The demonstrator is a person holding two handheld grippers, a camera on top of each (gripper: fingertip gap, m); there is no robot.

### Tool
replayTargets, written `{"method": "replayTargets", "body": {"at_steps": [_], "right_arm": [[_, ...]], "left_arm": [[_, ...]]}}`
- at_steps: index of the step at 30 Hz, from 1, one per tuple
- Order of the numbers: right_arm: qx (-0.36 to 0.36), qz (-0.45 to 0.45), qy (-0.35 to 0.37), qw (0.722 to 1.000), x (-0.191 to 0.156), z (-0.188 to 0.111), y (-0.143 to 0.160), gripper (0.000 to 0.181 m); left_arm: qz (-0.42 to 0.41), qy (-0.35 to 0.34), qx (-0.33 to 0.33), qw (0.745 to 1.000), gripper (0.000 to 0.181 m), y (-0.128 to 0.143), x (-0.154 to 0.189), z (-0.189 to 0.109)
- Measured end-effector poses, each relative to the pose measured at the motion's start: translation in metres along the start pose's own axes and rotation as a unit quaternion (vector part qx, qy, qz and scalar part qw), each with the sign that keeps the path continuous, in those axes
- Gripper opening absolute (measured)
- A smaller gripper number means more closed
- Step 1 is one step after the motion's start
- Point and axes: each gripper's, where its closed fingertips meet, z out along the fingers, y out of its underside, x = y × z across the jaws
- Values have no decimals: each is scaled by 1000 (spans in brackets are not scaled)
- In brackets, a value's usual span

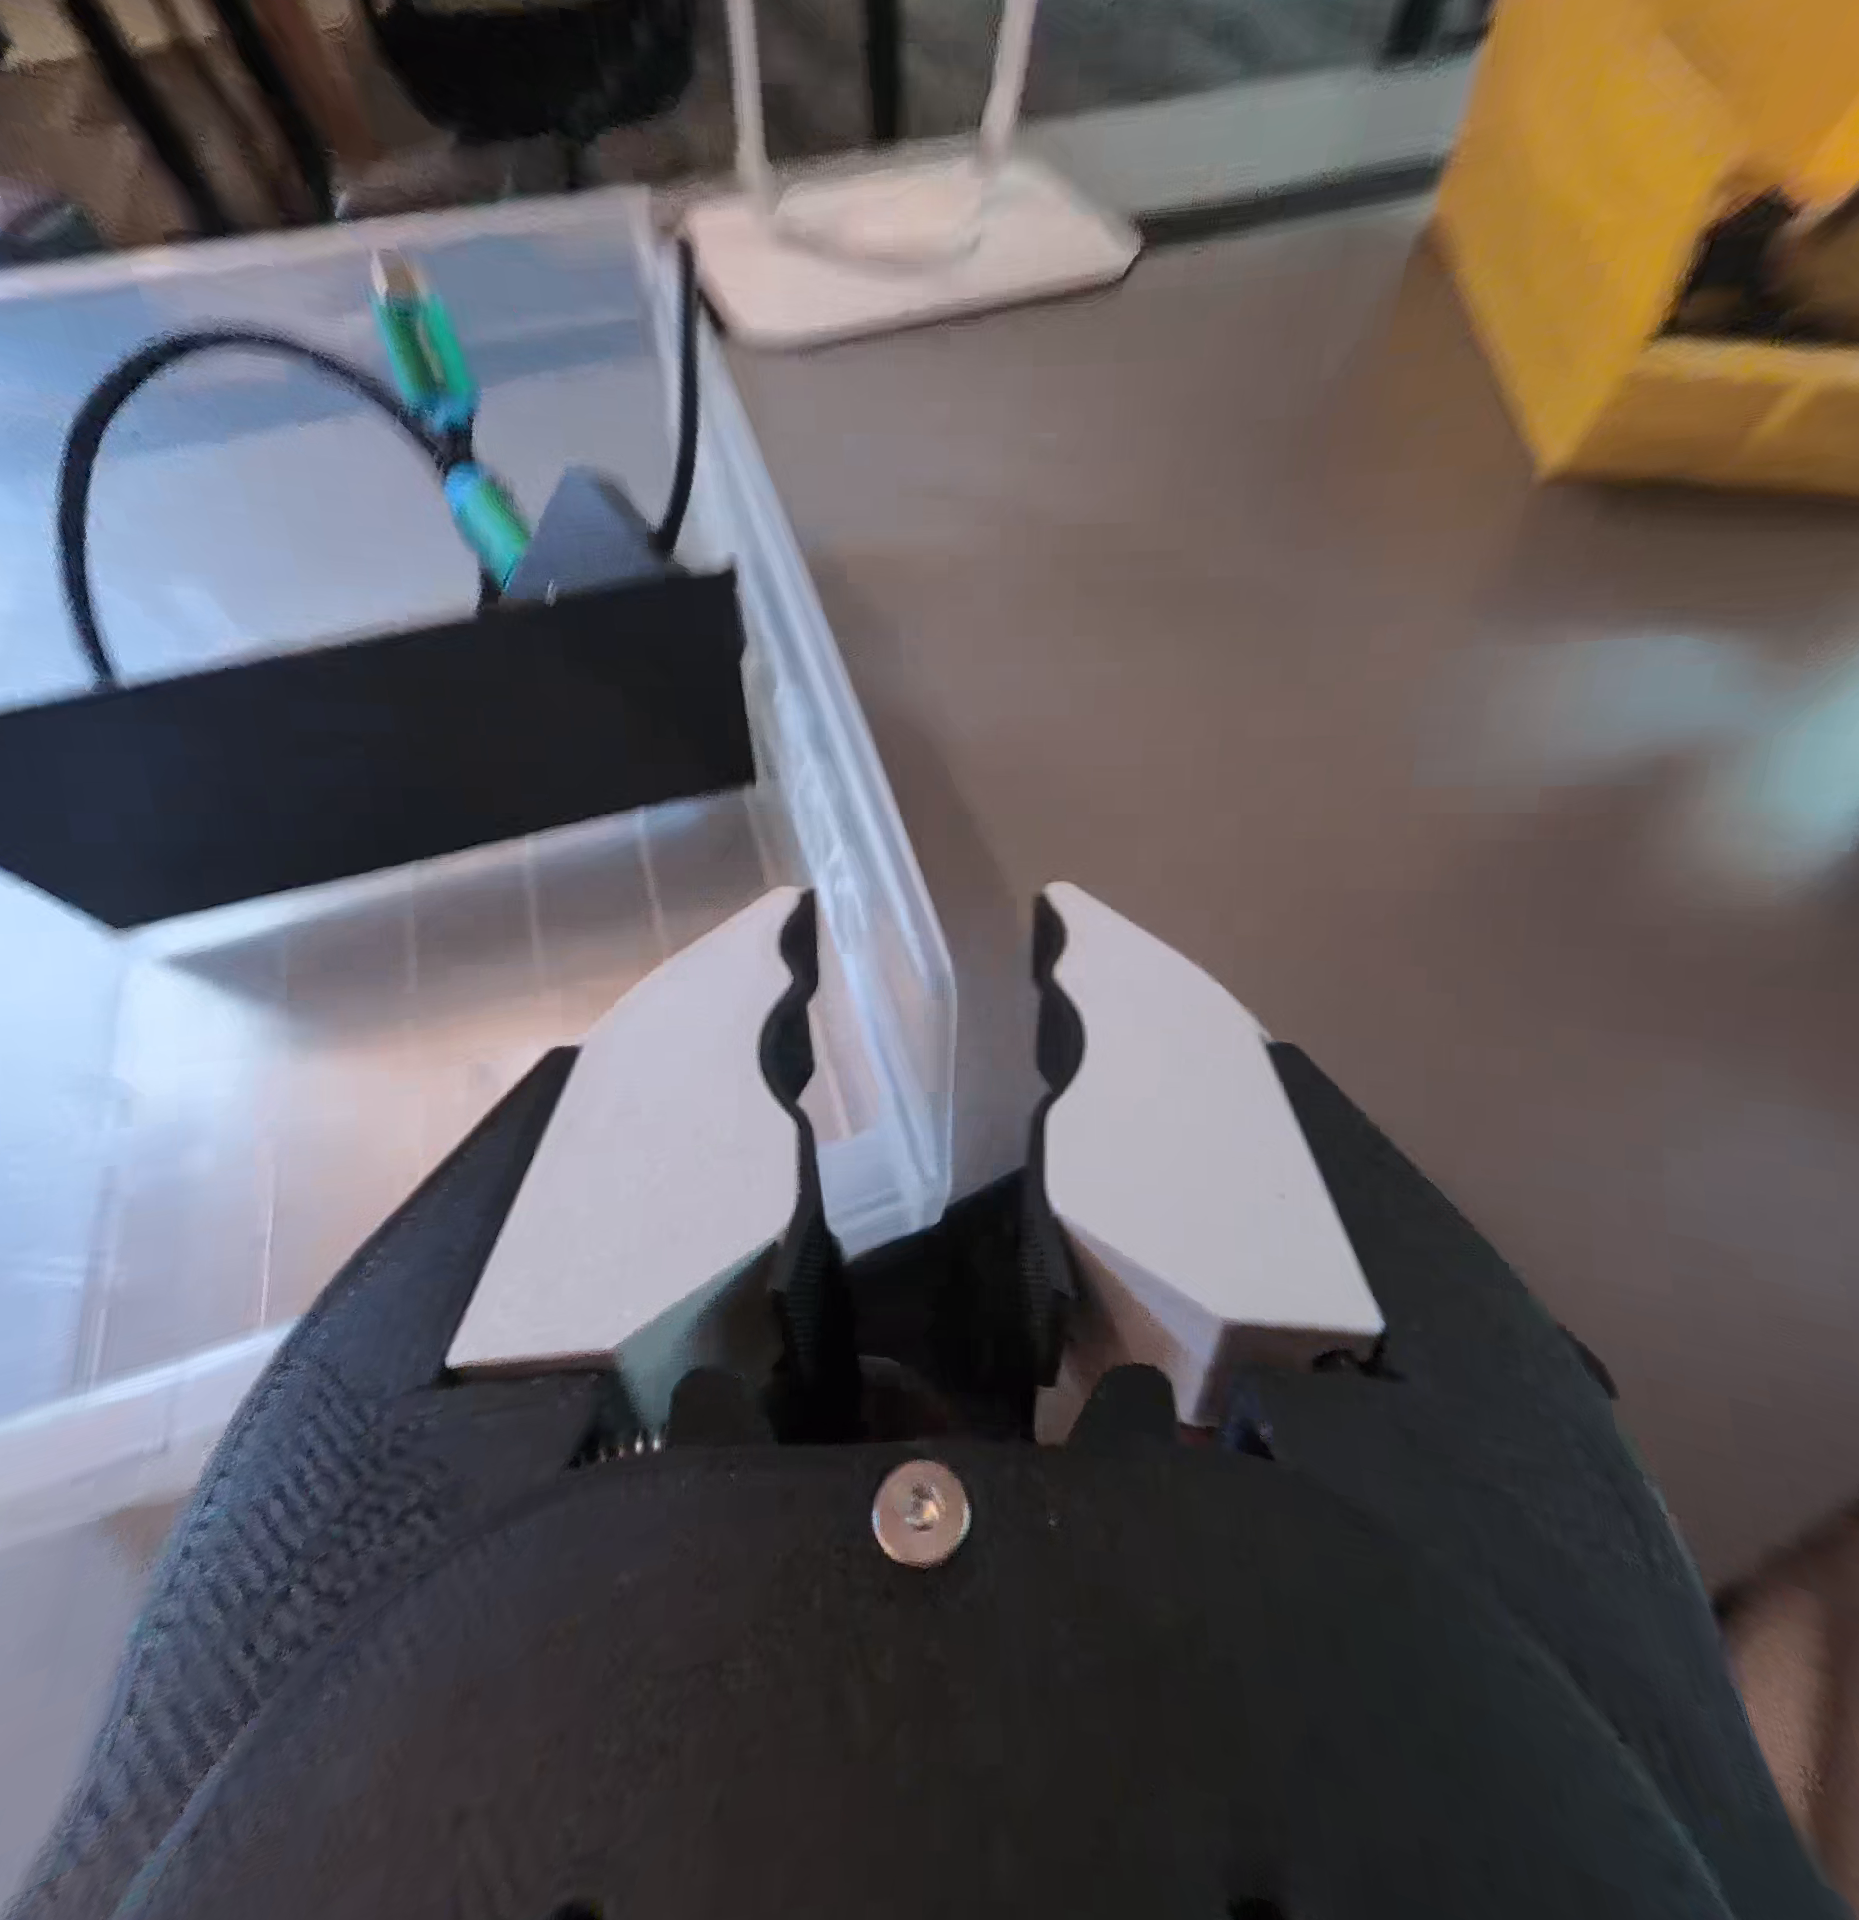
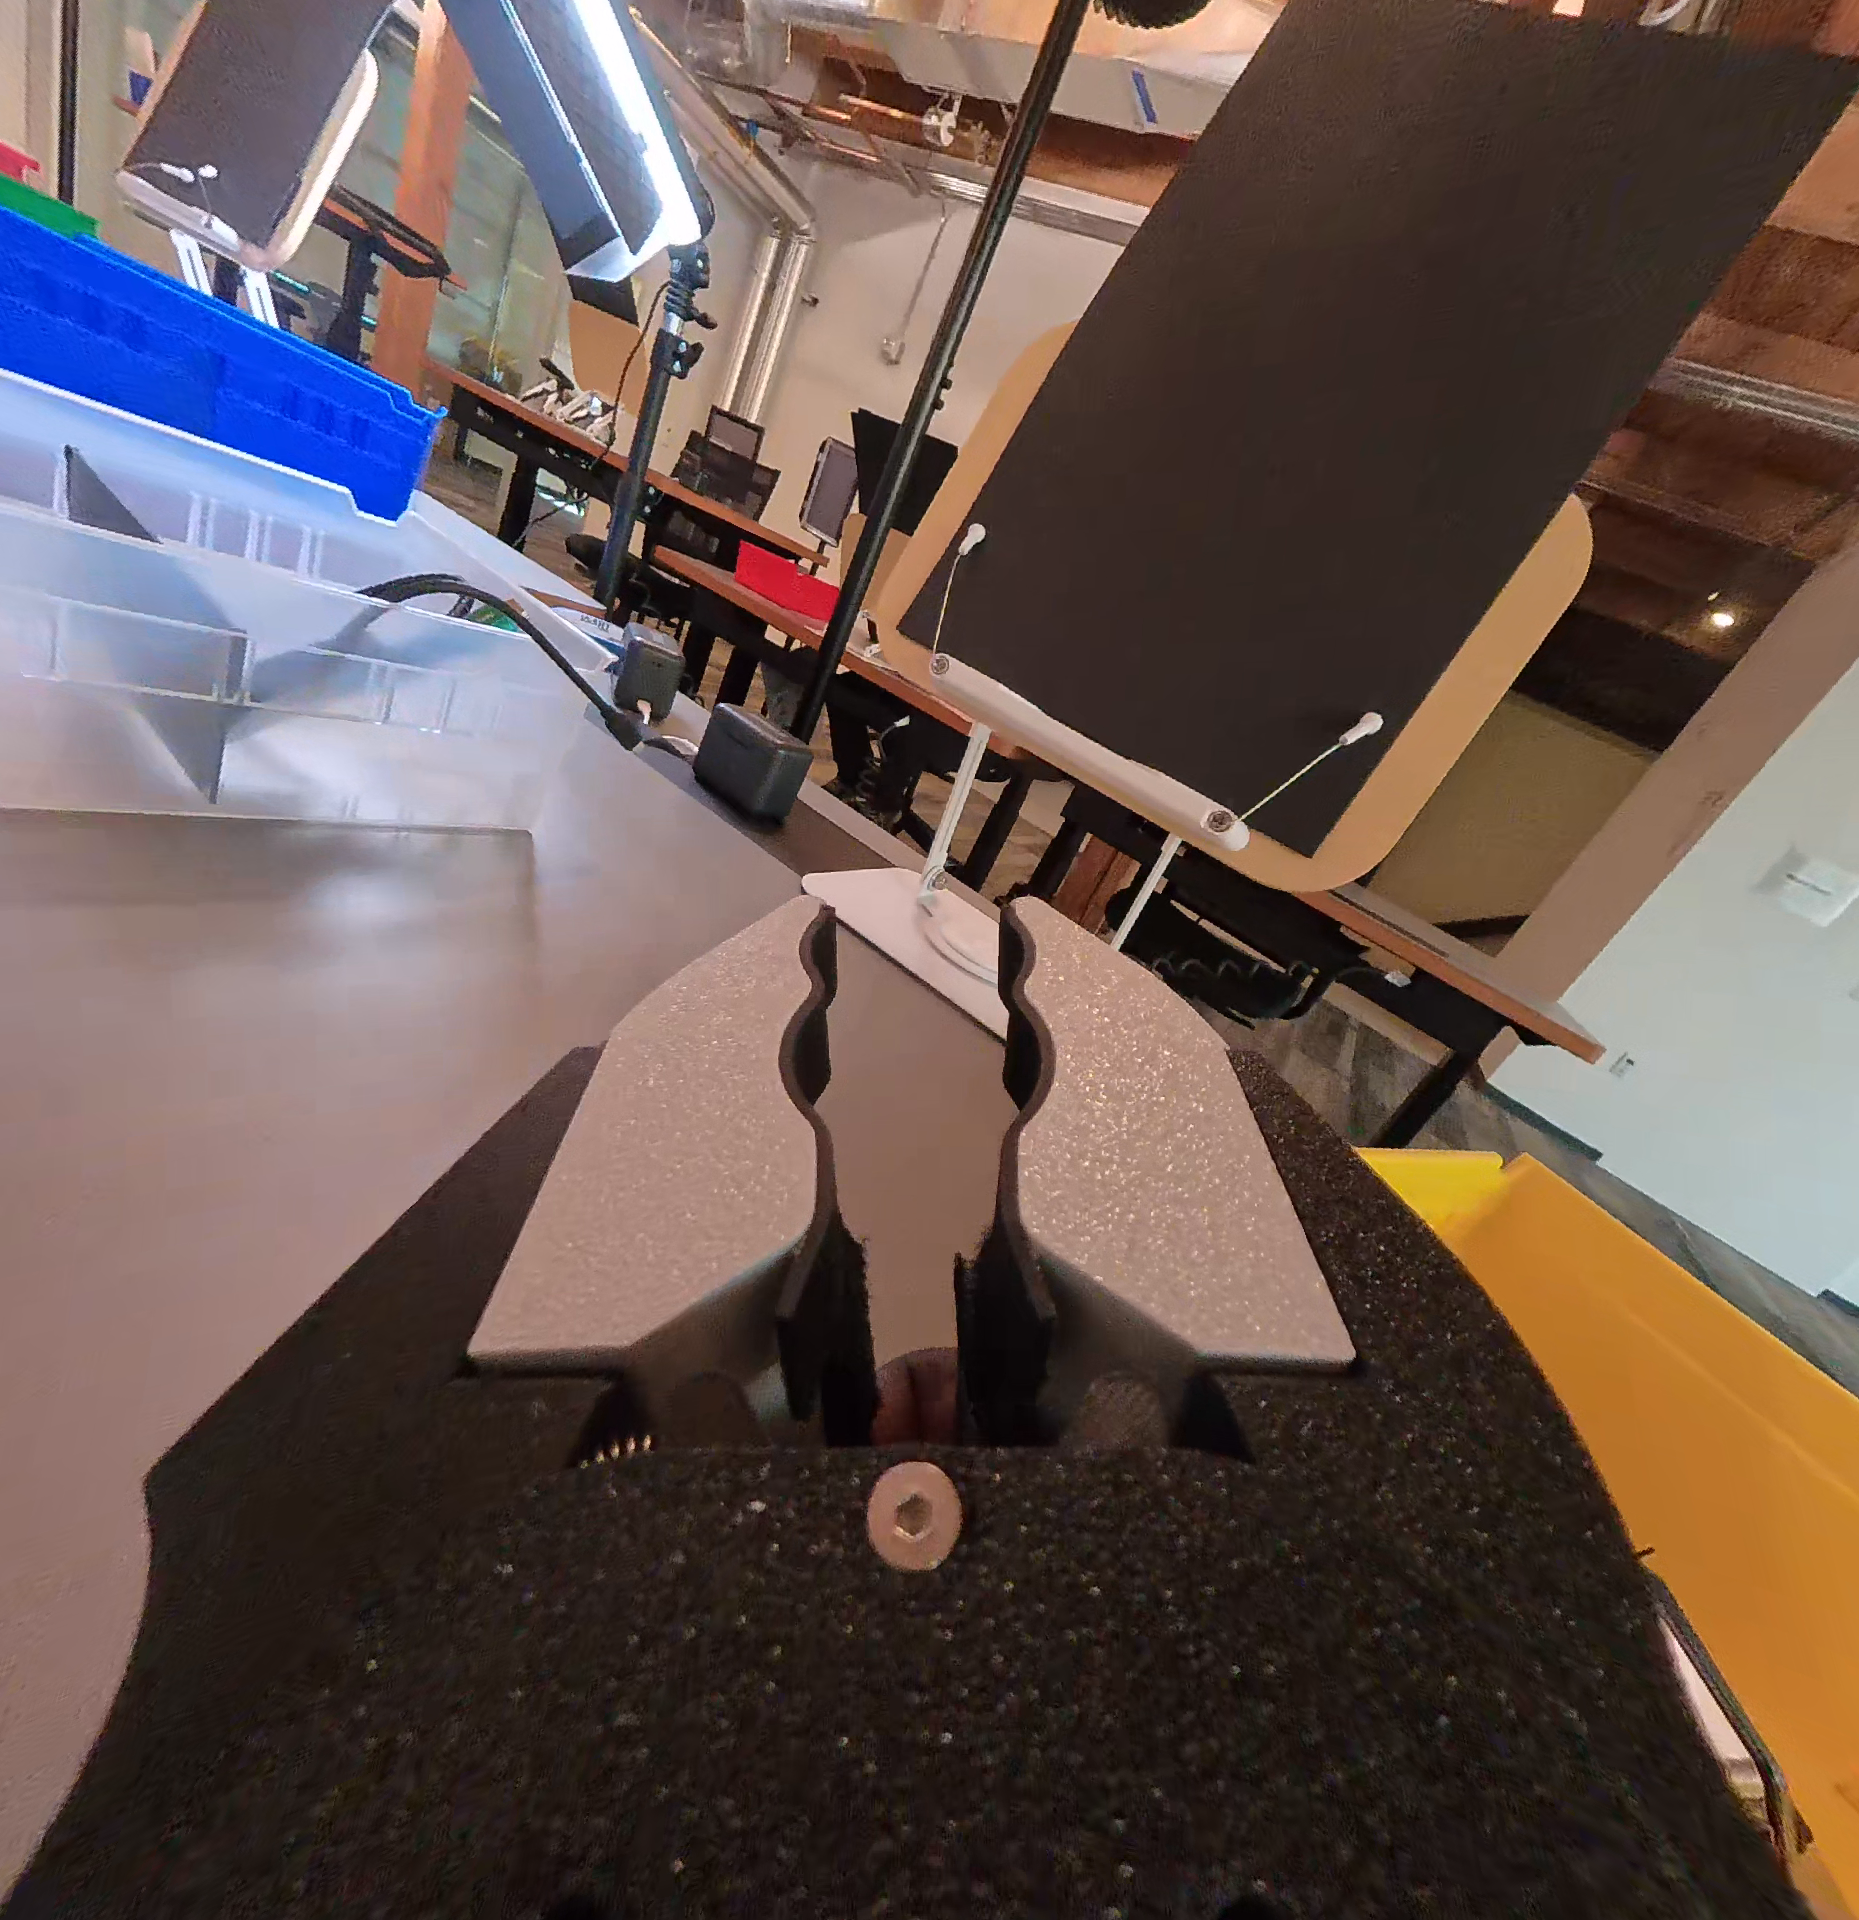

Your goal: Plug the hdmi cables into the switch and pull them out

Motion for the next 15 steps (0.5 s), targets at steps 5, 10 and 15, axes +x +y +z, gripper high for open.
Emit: {"method": "replayTargets", "body": {"at_steps": [5,10,15], "right_arm": [[3,20,2,1000,5,-1,-3,30],[0,2,-3,1000,2,-2,-4,29],[-4,-20,2,1000,4,-3,-2,28]], "left_arm": [[-50,41,197,978,48,-102,-51,-25],[-105,134,38,985,71,-112,-109,50],[-112,140,-185,966,72,-66,-134,121]]}}
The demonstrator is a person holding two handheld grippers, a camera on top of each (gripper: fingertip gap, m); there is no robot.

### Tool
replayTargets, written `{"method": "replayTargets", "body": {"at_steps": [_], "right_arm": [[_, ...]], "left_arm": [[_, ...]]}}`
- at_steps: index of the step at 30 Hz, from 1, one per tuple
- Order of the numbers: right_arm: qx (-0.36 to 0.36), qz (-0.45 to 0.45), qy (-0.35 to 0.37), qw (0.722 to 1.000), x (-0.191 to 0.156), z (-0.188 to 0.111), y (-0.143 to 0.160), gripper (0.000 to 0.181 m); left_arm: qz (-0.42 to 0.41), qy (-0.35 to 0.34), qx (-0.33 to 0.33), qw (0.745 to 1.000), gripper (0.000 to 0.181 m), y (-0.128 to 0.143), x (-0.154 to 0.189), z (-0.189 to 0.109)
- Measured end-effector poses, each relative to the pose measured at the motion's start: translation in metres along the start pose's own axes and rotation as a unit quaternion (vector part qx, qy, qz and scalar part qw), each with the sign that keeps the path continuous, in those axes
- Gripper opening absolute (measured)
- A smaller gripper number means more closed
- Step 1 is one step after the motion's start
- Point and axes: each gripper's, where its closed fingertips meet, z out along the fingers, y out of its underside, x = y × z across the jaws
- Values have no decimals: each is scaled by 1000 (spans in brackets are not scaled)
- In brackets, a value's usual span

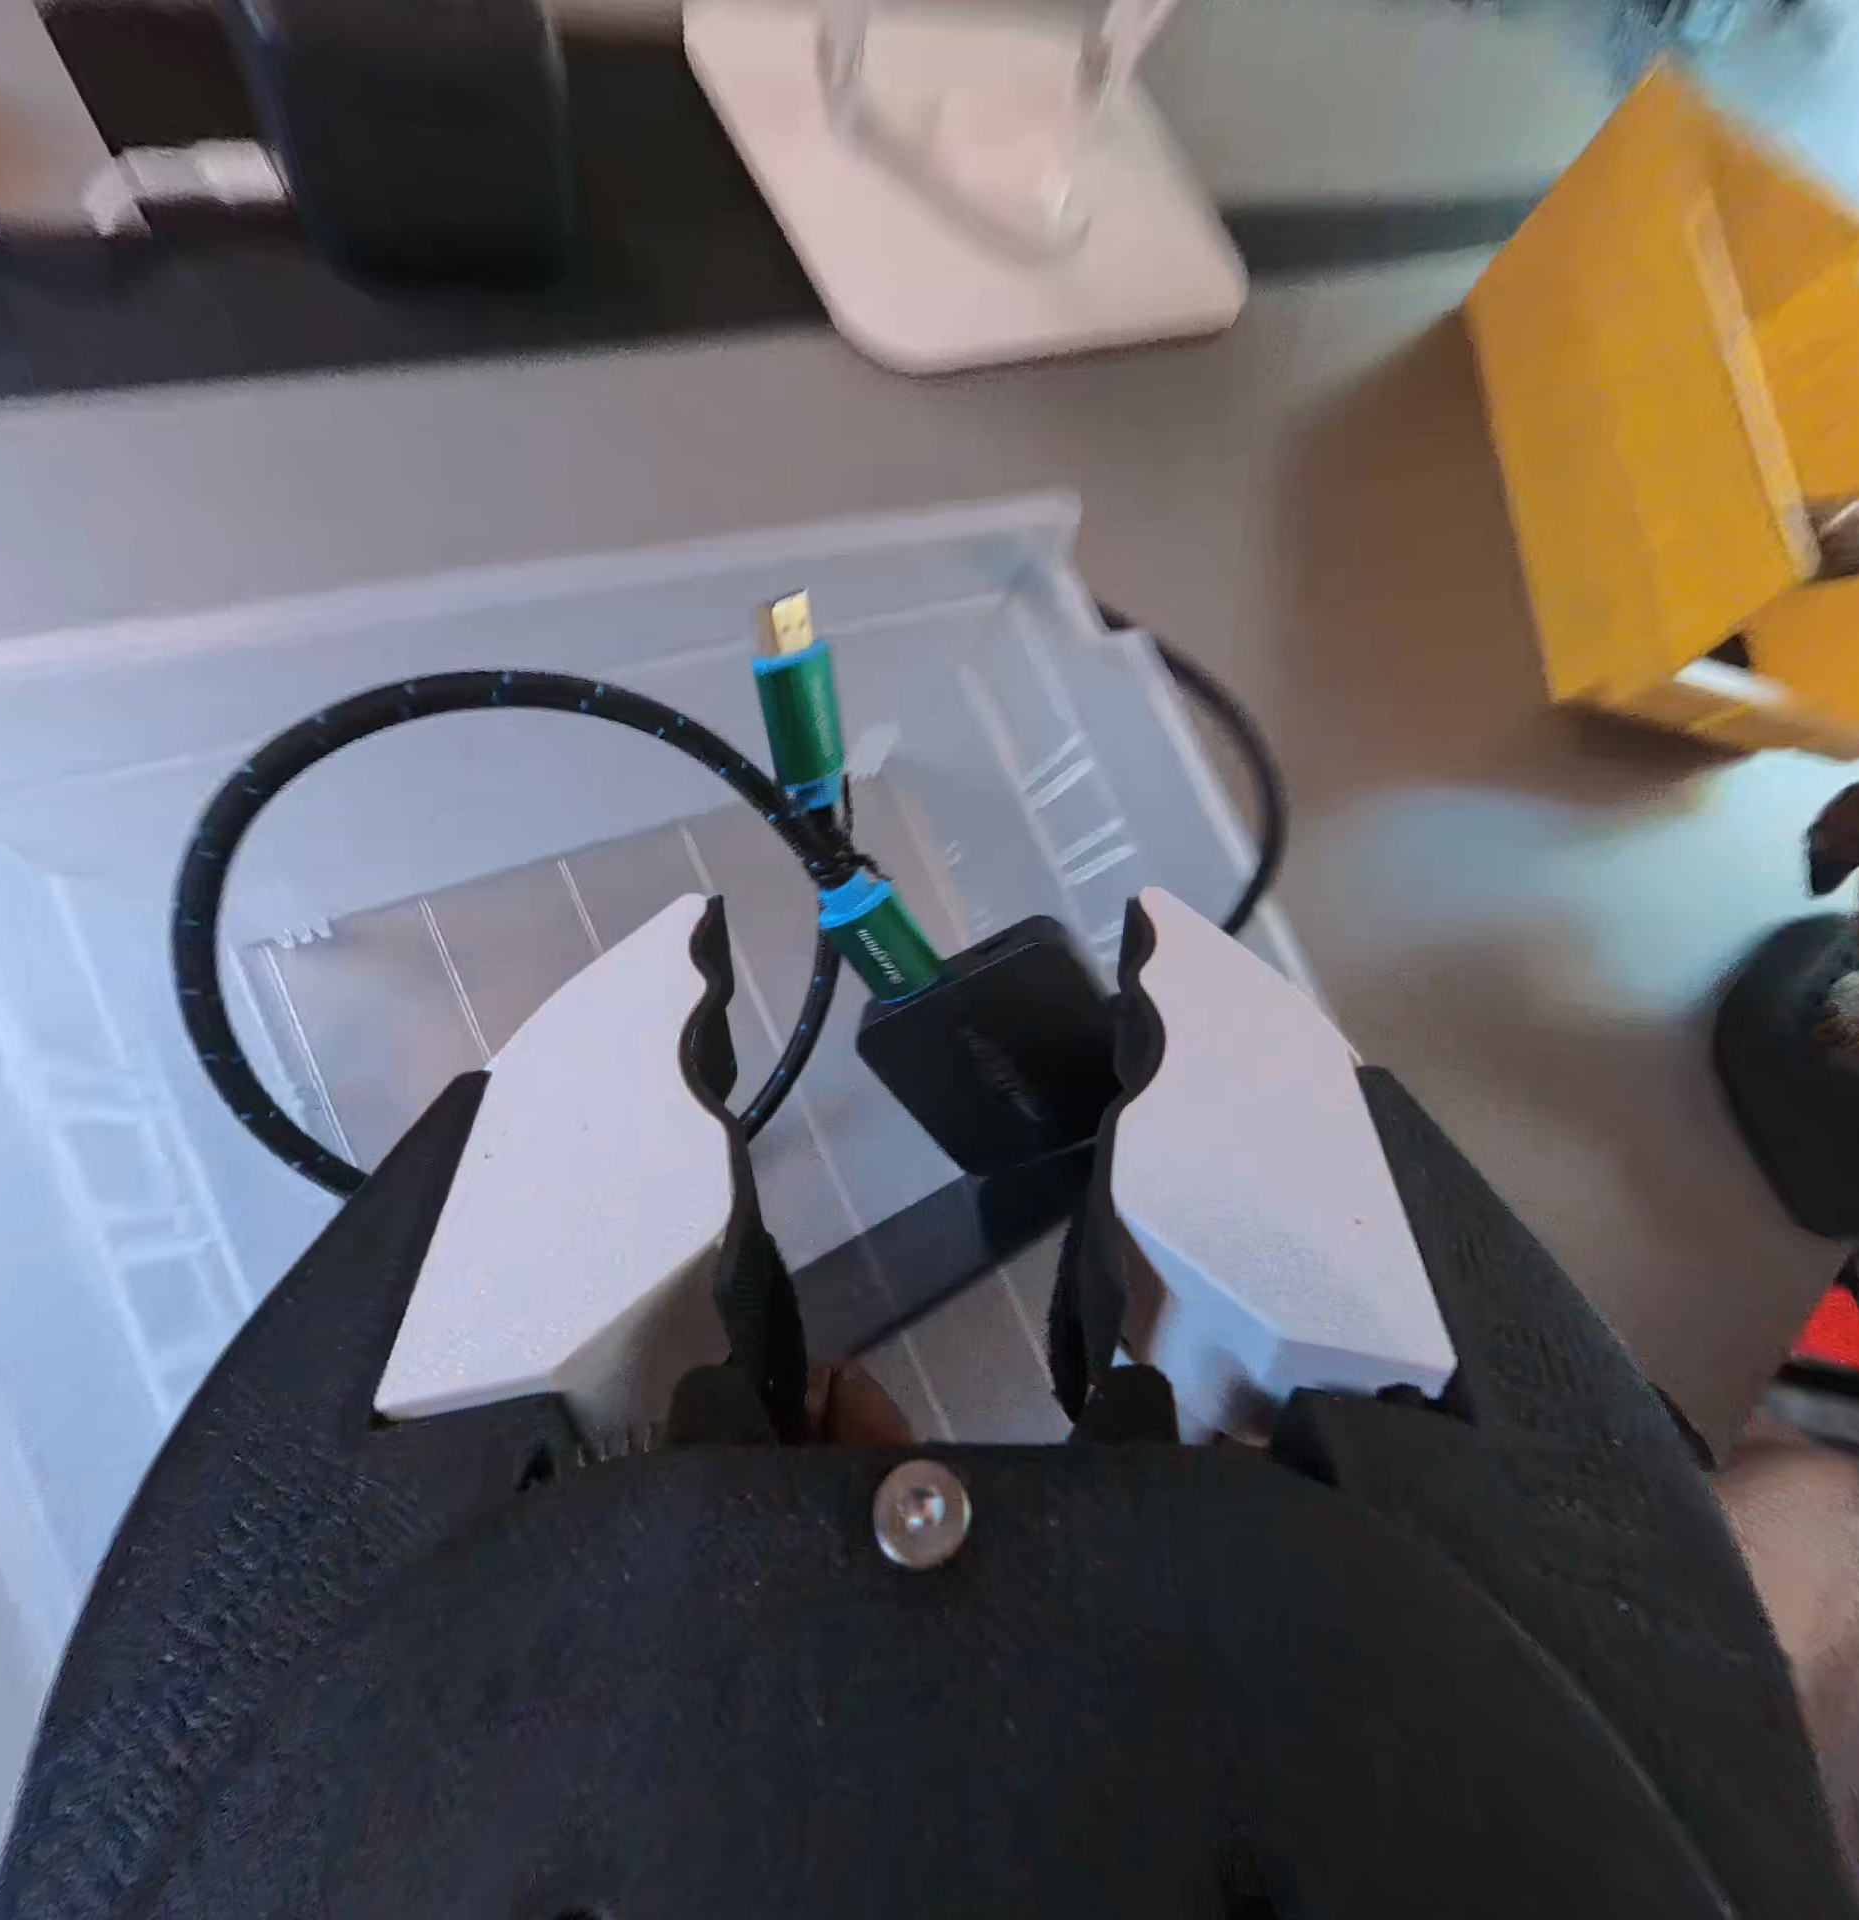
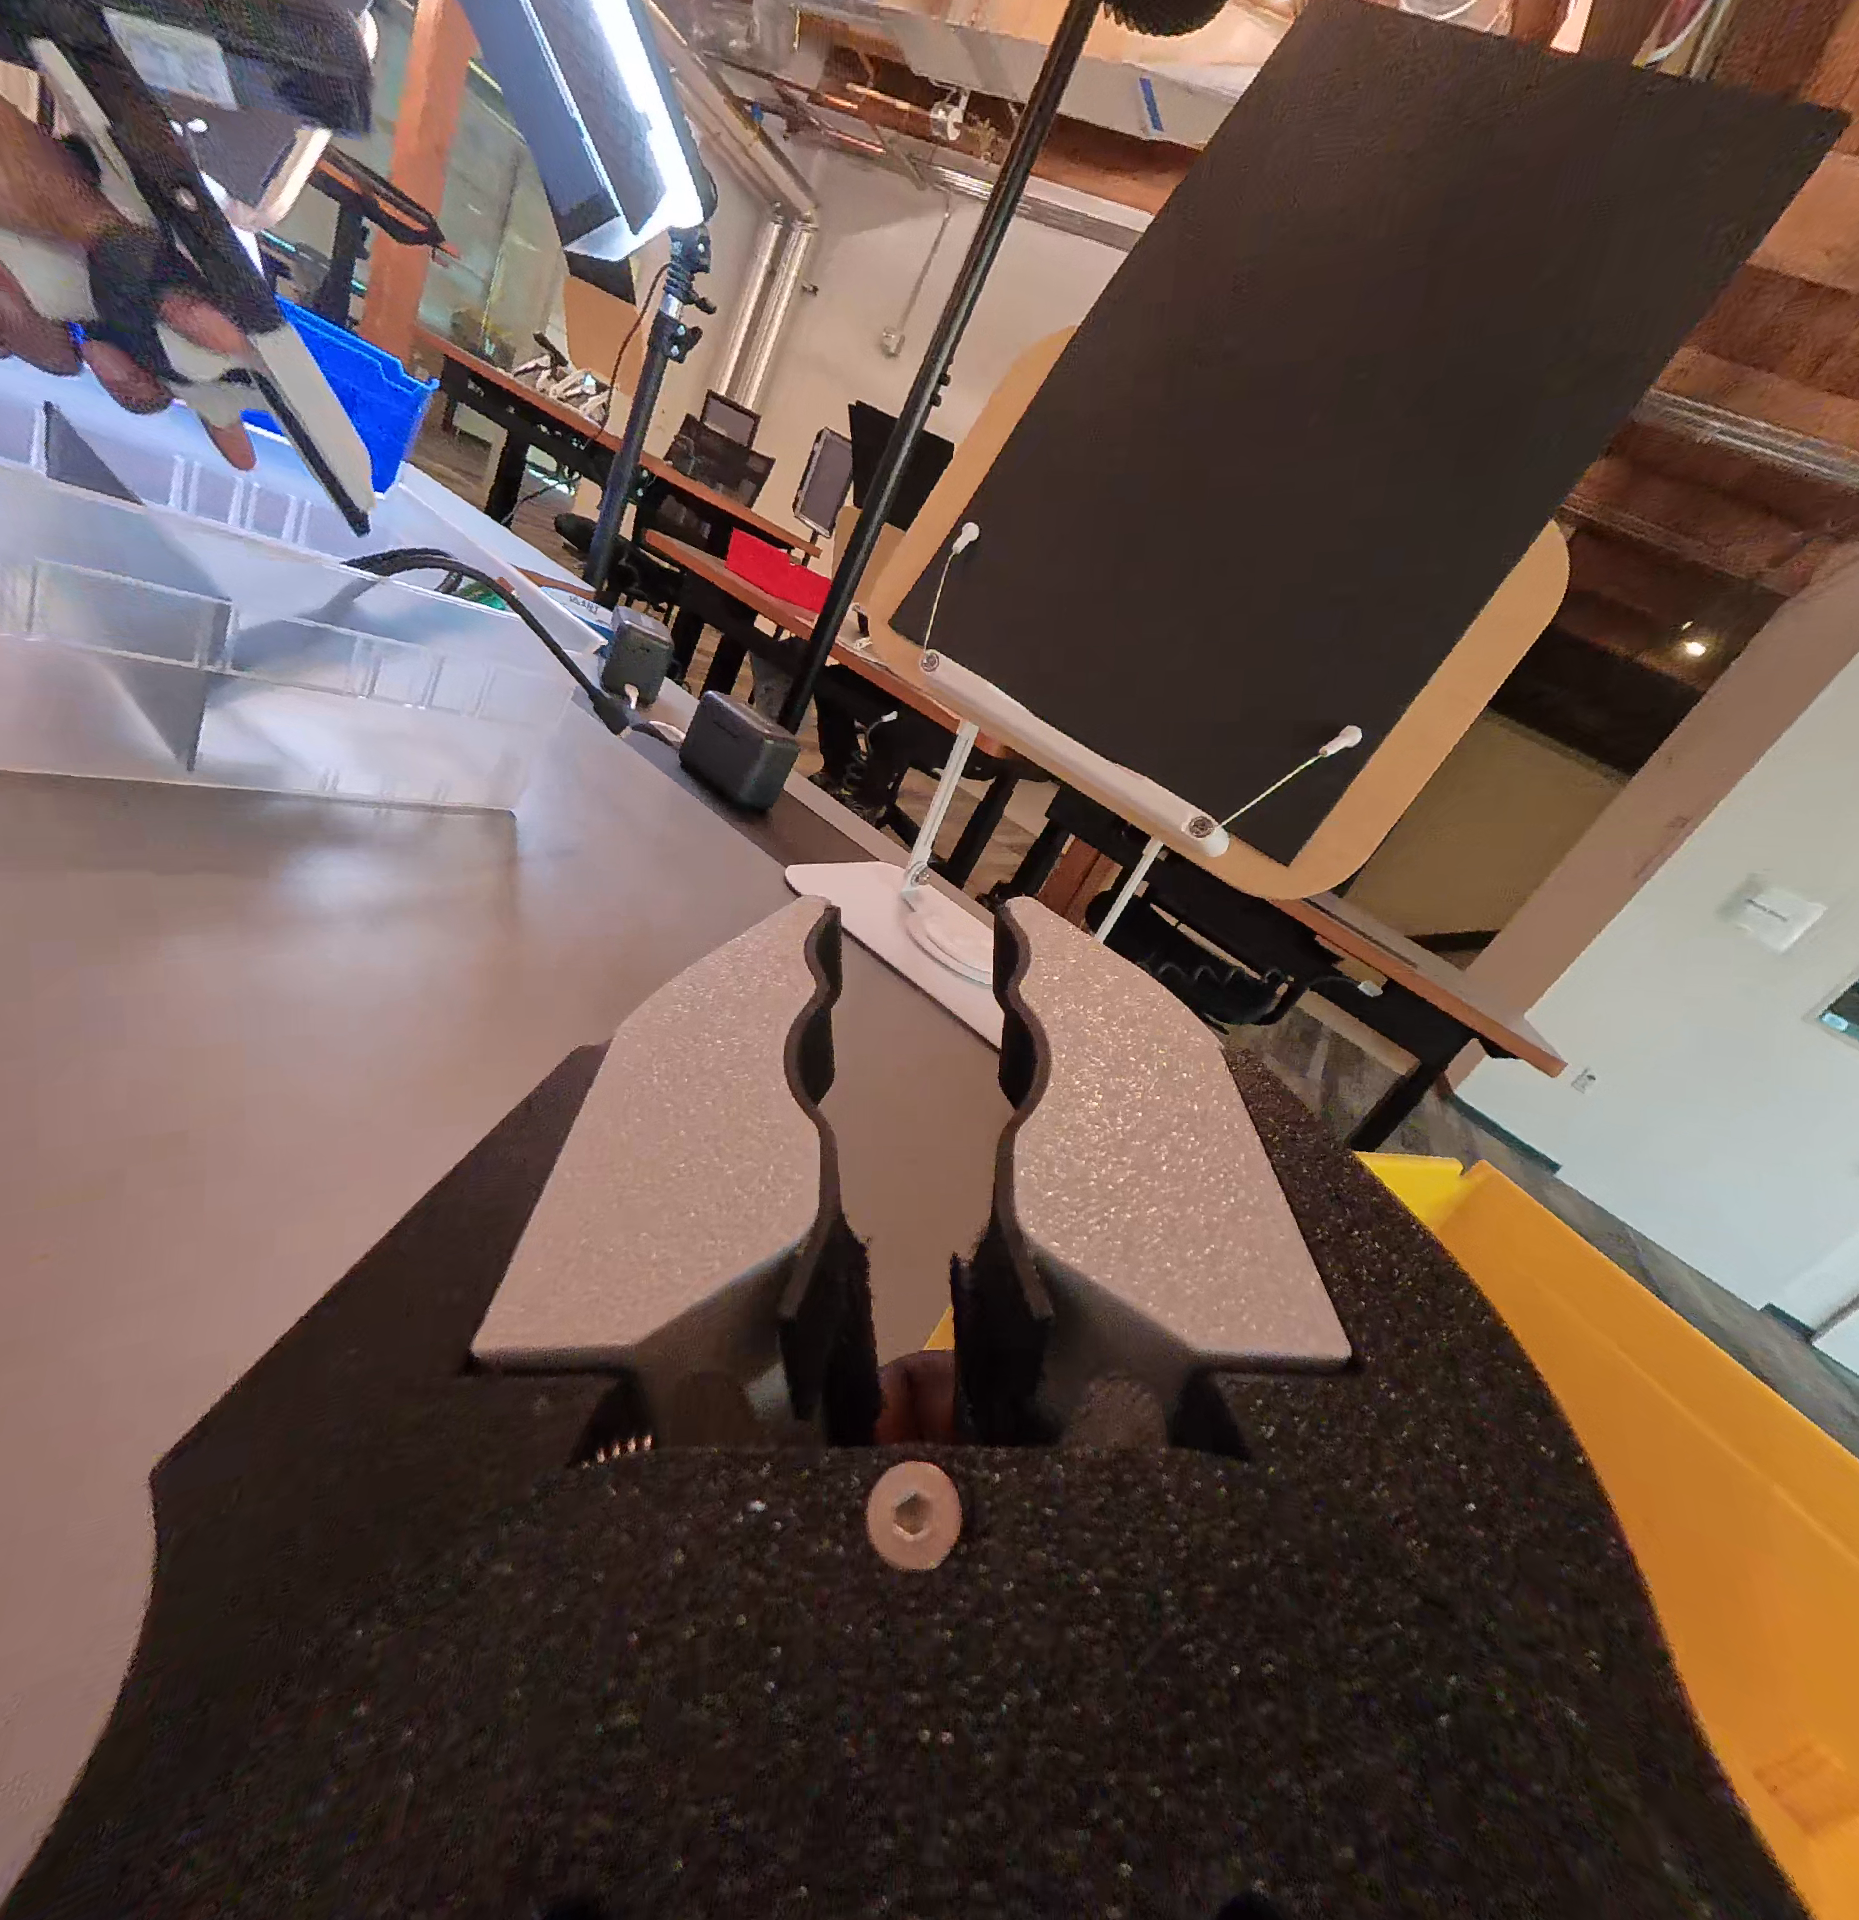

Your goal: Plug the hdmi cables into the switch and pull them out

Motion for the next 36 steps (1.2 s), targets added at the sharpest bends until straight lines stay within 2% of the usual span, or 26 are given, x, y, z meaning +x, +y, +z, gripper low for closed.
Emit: {"method": "replayTargets", "body": {"at_steps": [5,6,8,9,12,14,17,20,24,28,32,34,36], "right_arm": [[1,2,-2,1000,1,-1,1,28],[1,2,-2,1000,1,-1,1,28],[3,-1,-2,1000,1,-1,0,27],[3,-2,-1,1000,1,-1,-1,27],[5,-7,0,1000,1,-1,-2,27],[4,-8,-3,1000,0,-1,-1,27],[1,-7,-11,1000,-4,1,0,27],[6,-1,-28,1000,-10,1,-2,27],[42,24,-71,996,-23,-1,-15,31],[92,17,-111,989,-42,-6,-34,35],[148,1,-141,979,-63,-13,-53,45],[192,-21,-131,972,-69,-21,-70,51],[231,-37,-122,965,-76,-29,-86,55]], "left_arm": [[10,-15,-133,991,70,27,-23,40],[4,5,-147,989,57,29,-18,42],[14,23,-129,991,28,23,-11,41],[32,5,-114,993,27,19,-12,38],[91,-51,-34,994,25,-4,-10,19],[133,-98,39,985,24,-26,-3,-5],[190,-149,176,954,24,-63,30,-51],[221,-145,309,914,24,-85,86,-91],[199,-41,456,867,24,-79,171,-111],[111,150,538,822,24,-50,245,-110],[26,305,557,772,24,-20,291,-103],[-1,340,544,767,24,-7,302,-90],[-11,341,530,777,24,3,306,-73]]}}
